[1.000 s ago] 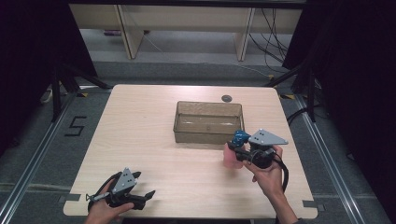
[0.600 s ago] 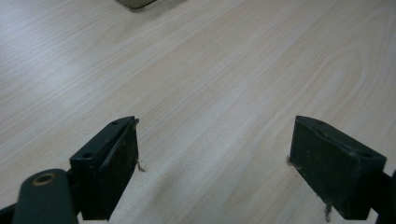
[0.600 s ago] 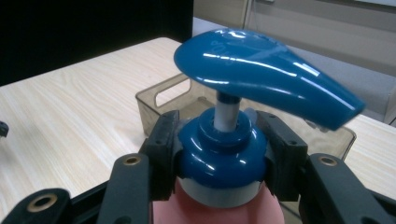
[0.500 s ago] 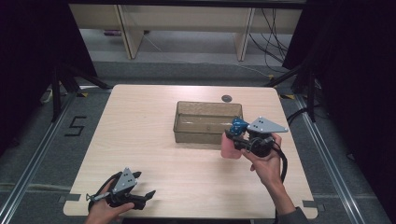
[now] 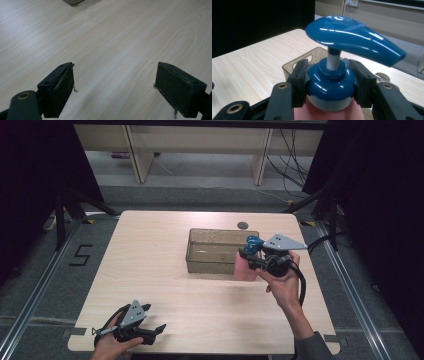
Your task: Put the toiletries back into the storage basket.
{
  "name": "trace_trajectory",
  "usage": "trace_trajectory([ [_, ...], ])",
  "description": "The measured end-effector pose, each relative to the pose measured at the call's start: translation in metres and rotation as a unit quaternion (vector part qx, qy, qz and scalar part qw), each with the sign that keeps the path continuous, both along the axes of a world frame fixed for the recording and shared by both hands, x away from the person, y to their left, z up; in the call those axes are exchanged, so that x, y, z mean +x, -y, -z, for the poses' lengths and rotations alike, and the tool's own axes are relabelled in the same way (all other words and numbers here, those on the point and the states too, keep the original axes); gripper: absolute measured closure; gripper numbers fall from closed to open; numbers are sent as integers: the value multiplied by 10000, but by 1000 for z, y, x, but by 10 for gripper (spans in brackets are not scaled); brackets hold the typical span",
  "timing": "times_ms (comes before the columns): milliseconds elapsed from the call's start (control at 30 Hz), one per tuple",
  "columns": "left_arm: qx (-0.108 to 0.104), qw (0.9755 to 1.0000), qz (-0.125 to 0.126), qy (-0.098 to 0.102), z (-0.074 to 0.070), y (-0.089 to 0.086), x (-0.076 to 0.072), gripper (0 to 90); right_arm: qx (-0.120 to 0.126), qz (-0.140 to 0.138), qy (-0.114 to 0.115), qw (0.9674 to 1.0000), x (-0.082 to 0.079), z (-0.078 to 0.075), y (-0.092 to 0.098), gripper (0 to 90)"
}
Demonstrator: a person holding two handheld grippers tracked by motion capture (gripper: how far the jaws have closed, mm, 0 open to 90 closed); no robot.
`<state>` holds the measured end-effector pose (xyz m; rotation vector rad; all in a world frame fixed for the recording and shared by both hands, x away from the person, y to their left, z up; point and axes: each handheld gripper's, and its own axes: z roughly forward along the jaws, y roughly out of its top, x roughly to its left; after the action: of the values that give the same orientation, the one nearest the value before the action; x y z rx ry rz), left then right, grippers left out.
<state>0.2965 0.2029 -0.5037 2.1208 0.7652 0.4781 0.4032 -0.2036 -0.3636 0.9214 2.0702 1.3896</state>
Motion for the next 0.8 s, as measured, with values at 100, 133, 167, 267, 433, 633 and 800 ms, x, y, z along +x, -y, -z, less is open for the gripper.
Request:
trace_trajectory([
  [100, -2, 10000, 8, -1, 1, 0, 0, 153, -36, 13, 47, 10000, 5, -4, -2, 535],
  [133, -64, 10000, -2, -38, 1, 0, 0, 152, 14, 19, -7, 10000, 6, -4, -3, 535],
  [167, -36, 10000, -21, -25, 0, 1, 0, 153, 49, -2, -42, 10000, 7, -5, -3, 535],
  [267, -195, 9998, -48, -51, 2, 2, -1, 152, 1, -15, -3, 10000, 11, -8, -1, 535],
  [433, -37, 10000, -33, -28, 0, 0, -1, 152, 17, 108, 43, 9999, 18, -12, -2, 535],
  [633, -184, 9998, -69, -59, 2, 2, -1, 152, -54, 162, 23, 9999, 23, -18, 0, 535],
  [800, -55, 10000, 3, -16, 1, 1, 0, 152, -76, 172, 140, 9997, 28, -22, 0, 535],
])
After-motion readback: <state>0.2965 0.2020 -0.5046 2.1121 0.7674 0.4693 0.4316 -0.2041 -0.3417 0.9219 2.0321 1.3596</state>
